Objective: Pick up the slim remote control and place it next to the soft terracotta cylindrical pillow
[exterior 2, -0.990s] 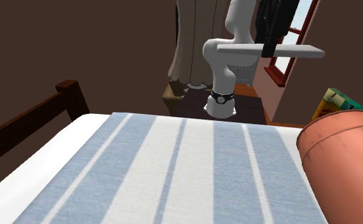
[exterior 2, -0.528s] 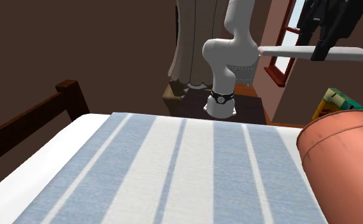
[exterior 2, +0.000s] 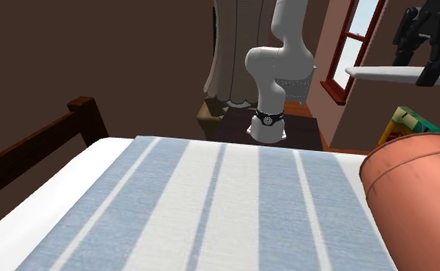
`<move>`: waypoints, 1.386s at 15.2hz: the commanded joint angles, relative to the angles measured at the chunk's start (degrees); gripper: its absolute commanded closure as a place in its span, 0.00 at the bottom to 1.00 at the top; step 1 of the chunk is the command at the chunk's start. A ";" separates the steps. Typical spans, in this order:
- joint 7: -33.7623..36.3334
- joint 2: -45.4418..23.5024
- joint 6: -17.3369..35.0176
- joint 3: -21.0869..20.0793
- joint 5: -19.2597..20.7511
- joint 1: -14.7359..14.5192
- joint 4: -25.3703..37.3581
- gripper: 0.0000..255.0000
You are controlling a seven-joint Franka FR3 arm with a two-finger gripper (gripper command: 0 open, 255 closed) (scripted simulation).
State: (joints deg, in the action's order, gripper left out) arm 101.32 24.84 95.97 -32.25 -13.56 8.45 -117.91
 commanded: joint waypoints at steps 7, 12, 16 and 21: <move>-0.24 0.32 6.00 -0.99 -0.77 -0.43 -6.21 1.00; -0.35 0.02 9.86 -1.74 -1.15 -0.61 -9.77 1.00; -0.36 -0.48 13.00 -2.42 -1.39 -0.70 -12.42 1.00; -0.28 -1.47 17.03 -3.36 -1.58 -0.74 -15.49 1.00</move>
State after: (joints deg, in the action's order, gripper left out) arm 100.98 23.57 111.94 -35.35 -15.06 7.76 -132.59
